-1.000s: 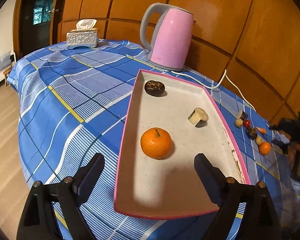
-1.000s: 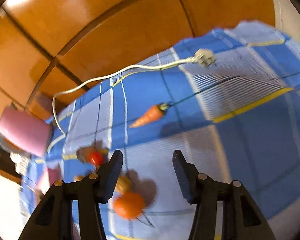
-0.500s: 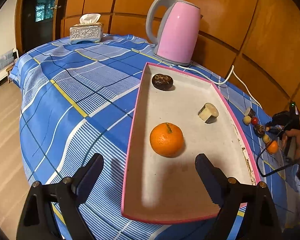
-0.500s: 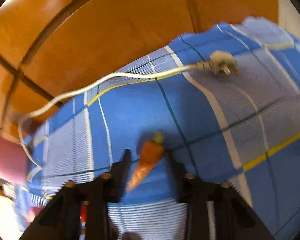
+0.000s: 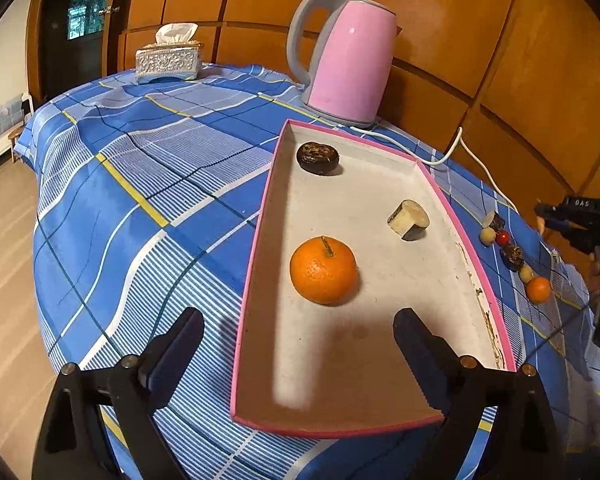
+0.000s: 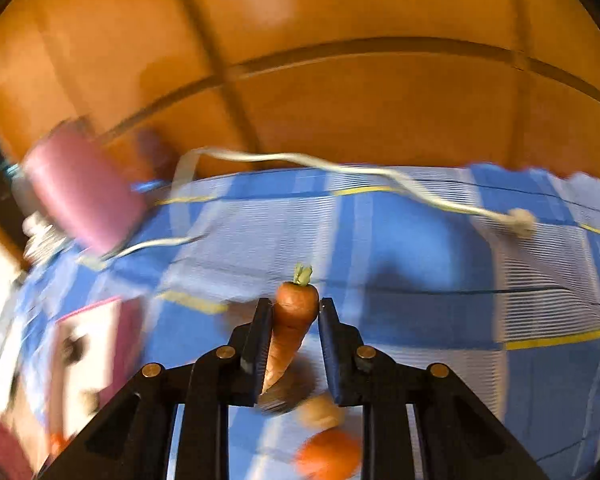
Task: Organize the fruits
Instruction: 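Carry the carrot into the tray beside the slice and release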
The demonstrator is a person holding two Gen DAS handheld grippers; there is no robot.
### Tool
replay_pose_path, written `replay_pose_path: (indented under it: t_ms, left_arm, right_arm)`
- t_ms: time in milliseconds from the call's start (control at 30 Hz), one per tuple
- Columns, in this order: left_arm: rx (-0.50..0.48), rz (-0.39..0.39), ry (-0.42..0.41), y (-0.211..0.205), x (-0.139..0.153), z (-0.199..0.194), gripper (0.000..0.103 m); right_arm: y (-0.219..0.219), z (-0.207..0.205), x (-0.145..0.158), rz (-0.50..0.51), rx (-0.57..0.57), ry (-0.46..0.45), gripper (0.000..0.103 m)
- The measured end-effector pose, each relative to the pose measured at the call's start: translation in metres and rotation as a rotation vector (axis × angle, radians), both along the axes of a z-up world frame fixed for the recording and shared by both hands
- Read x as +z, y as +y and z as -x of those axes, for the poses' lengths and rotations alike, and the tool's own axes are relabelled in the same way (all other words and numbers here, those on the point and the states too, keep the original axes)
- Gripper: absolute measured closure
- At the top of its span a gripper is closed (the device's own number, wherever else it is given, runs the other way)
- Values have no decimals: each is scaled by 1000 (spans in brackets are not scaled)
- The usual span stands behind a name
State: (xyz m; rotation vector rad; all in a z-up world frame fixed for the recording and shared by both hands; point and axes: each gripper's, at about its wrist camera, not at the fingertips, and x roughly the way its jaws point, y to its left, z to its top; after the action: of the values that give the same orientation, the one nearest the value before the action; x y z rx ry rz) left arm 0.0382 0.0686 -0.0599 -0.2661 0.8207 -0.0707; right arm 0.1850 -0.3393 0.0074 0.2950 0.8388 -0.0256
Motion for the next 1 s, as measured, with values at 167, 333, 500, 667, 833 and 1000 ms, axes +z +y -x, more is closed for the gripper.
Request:
replay_pose_path:
  t_ms: [167,333,500,667,833,1000]
  left_arm:
    - [-2,3,-4,0,2,4,7]
    - [1,11,3,4,1,5,6]
    - [9,21,2,8,0,5,6]
    - [14,25,5,9,-1,5,6]
    - [12,23,3,8,0,4,6]
    - [10,21,2,7,0,4,6]
  right_arm:
    - [77,4,2,-40,262,23,80]
    - [157,6,-5,-4,415,39,80]
    - [211,-8,-23,107,463,51,79]
    - [223,-14,-33,170,451,64,74]
    - [211,-8,-33,153,413,50,74]
    - [193,12,-22,125,365,4,74]
